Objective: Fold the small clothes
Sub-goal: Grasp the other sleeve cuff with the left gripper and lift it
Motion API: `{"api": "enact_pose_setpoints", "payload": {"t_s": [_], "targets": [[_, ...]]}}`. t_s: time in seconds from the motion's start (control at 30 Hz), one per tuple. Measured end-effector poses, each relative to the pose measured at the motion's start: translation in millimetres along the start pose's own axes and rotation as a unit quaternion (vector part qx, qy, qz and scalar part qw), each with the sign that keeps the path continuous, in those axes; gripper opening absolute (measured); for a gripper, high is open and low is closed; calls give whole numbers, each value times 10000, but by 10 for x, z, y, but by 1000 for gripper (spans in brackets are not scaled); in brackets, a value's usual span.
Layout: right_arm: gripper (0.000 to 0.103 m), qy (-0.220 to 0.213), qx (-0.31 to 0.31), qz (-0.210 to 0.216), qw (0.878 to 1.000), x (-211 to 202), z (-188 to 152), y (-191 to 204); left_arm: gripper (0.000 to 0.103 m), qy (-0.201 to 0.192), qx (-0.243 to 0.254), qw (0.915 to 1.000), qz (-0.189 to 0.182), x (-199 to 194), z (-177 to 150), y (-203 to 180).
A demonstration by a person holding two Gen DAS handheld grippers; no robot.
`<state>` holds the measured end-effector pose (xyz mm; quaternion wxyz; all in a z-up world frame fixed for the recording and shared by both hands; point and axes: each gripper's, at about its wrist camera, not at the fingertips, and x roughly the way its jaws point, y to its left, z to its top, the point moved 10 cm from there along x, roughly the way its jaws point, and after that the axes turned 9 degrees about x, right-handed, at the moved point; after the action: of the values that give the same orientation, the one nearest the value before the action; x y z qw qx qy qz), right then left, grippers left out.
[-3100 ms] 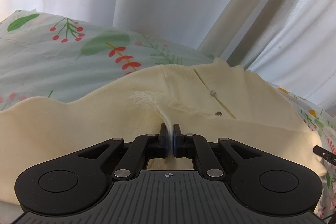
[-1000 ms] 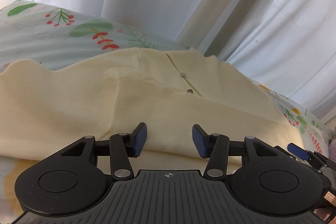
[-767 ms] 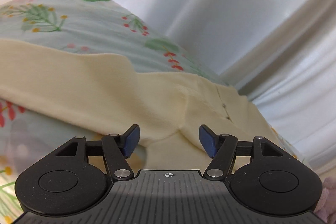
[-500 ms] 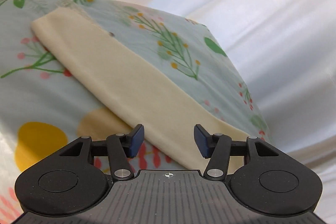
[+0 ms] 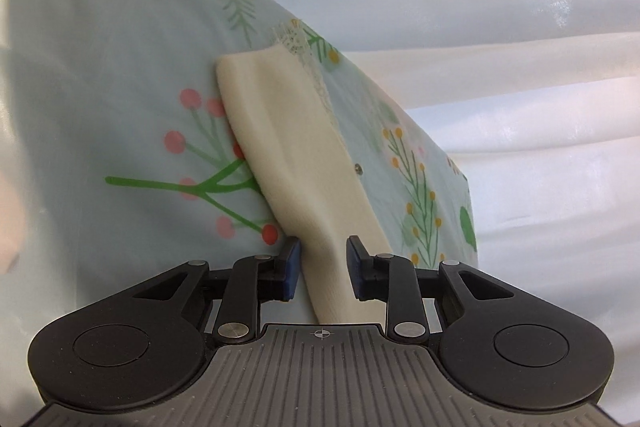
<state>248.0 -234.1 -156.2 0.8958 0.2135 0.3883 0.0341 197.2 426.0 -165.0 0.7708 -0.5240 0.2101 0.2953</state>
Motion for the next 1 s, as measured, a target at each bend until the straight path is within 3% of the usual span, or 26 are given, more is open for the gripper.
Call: {"api": "enact_pose_setpoints", "payload": {"t_s": [0.27,0.37,0.47,0.57,0.63,0.7,0.83,0.93,1.0], "targets": [[53,-13,47,-7,10000,-39,8,-15,31,-699,-590,9958,8,-16,372,270],[53,-2,66,-13,10000,-36,7,-28,38,-856,-864,9925,-81,-6,475,324],[53,11,69,-7,10000,-20,-1,-22,44,-992,-694,9926,-30,-12,553,314],[53,44,40,-10,10000,10,-20,-9,30,-927,-330,9951,107,62,581,269],[53,59,42,-14,10000,24,-25,-8,14,-843,-121,9960,259,110,581,247],[53,56,46,-7,10000,31,-19,-6,13,-870,10,9959,262,116,572,216],[53,-40,28,-8,10000,4,29,-11,12,-1136,536,9920,-89,-13,545,-96],[53,-105,96,1,9999,-30,68,-25,11,-1214,1072,9839,-751,-189,401,-600],[53,-132,127,13,9998,-41,85,-26,11,-1176,1552,9732,-1220,-324,206,-1045]]}}
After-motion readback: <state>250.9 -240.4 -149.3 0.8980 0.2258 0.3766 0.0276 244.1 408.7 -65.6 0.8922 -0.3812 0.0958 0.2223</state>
